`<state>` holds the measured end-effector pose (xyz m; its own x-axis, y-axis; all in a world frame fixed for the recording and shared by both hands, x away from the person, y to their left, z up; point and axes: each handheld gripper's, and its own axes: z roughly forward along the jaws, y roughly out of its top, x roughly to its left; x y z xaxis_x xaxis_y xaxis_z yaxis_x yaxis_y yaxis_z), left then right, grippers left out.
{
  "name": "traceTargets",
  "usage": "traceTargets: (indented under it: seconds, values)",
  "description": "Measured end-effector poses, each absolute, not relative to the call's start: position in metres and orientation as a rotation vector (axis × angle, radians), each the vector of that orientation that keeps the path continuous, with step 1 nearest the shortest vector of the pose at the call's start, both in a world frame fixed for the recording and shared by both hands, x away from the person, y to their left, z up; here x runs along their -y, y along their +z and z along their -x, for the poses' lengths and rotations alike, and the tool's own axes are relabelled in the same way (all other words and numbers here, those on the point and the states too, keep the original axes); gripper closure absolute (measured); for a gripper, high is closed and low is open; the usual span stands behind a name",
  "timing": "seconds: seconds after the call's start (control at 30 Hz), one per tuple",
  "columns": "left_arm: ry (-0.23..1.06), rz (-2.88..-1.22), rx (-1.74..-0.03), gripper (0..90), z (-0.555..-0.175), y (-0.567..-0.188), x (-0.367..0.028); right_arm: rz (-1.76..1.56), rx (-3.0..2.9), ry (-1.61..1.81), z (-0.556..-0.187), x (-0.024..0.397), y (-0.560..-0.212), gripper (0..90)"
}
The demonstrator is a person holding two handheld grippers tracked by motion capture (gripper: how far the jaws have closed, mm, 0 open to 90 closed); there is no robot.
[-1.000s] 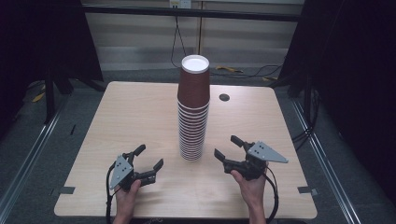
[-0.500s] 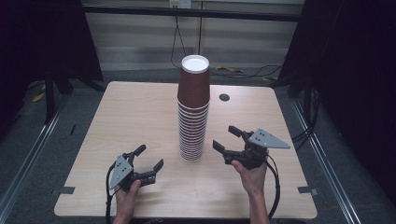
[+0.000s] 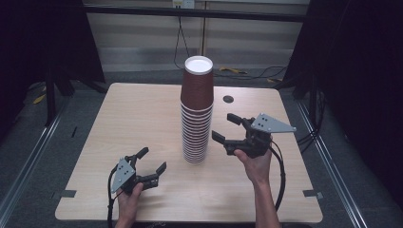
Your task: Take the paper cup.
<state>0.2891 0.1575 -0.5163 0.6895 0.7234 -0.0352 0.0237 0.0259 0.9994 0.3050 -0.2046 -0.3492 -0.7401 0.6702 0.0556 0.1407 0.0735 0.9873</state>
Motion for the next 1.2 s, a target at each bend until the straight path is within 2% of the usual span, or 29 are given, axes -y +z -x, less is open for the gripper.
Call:
traceTargets:
  seconds: [0.63, 1.2]
  values:
    - [0.602, -1.462, -0.654, 15.7, -0.289, -0.516, -0.158, -0.679, -2.009, 1.725, -0.33, 0.191, -0.29, 19.4]
    - [0.6, -1.464, -0.649, 15.7, -0.29, -0.516, -0.158, -0.644, -2.05, 1.691, -0.341, 0.184, -0.266, 16.7]
